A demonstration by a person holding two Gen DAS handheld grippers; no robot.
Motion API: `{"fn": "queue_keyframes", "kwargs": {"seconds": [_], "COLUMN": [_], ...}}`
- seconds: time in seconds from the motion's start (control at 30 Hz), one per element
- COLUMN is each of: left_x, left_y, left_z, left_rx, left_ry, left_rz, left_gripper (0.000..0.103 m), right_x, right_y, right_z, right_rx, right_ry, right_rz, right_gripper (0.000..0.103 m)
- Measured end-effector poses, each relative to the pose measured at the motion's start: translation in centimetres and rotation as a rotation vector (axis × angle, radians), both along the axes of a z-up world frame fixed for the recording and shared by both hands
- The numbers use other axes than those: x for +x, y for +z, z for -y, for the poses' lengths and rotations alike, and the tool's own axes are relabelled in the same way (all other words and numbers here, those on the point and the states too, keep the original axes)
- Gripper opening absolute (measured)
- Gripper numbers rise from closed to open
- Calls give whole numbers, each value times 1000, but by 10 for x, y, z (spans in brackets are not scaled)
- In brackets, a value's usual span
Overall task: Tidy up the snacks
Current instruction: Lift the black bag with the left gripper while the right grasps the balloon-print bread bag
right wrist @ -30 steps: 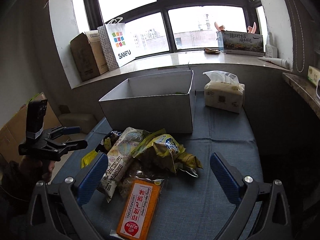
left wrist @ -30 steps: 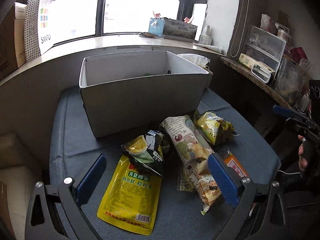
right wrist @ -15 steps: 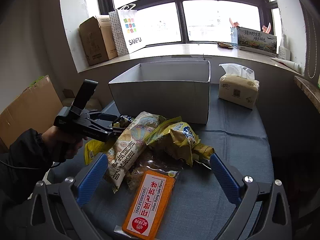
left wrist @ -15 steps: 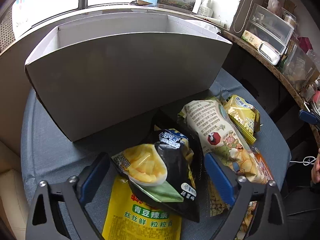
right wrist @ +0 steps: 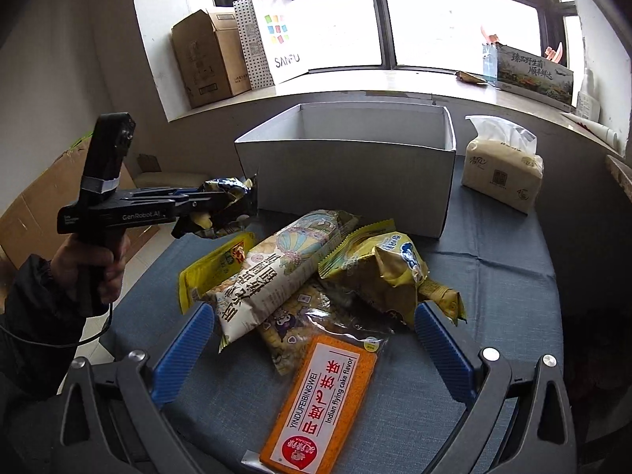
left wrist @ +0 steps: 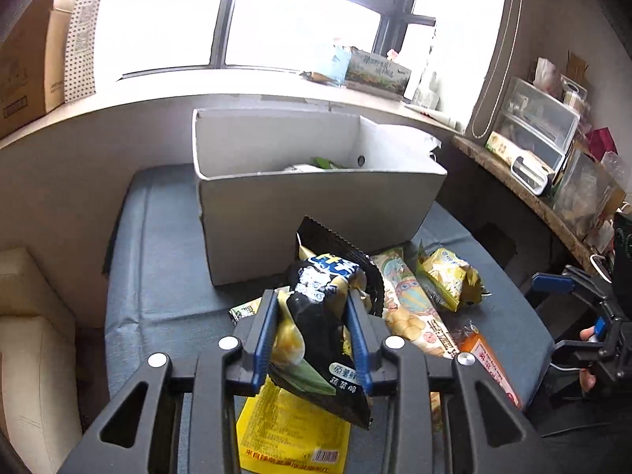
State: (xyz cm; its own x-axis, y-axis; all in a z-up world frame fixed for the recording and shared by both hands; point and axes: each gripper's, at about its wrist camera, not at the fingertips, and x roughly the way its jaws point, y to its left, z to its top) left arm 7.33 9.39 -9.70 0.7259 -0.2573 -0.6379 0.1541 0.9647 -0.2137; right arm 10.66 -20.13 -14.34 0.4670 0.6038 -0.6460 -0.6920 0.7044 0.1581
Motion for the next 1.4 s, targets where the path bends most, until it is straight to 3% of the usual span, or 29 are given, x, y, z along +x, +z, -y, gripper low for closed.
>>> {"fn": "queue_keyframes", "kwargs": {"seconds": [0.13,0.3,0.6,0.67,0.7,0.73,0.8,0.93,1.13,1.4], "left_x": [-34,-57,-71,-72,-72,-73,-73,-74,-76,-38], "left_y": [25,39,34,33,33,32,32,35,50,83], "left_z": [-13,-27,-35,-35,-34,-34,-33,-32,-30,-16], "left_rx": [-11,-20,-57,-57,-56,-56,-59,-62,-64,-57], "left_ry": [38,67,89,88,86,84,82,81,85,83], "left_rz": [71,99,109,111,110,109,110,115,156,216], "left_gripper": [38,38,38,38,38,38,38,38,38,38], "right_x": [16,42,78,78,77,76,76,62,40,51], "right_y": [-8,-23,-48,-46,-45,-44,-43,-35,0,70], "right_z": [-38,-84,-117,-118,-119,-120,-118,-116,-88,-30], "right_rx": [-42,-47,-100,-105,-118,-133,-123,-145,-49,93], "right_ry": [71,134,78,75,71,75,104,139,154,34], "right_rz": [-69,-183,-284,-253,-232,-214,-231,-175,-102,42], "right_gripper": [103,103,103,97,77,40,38,27,26,26]}}
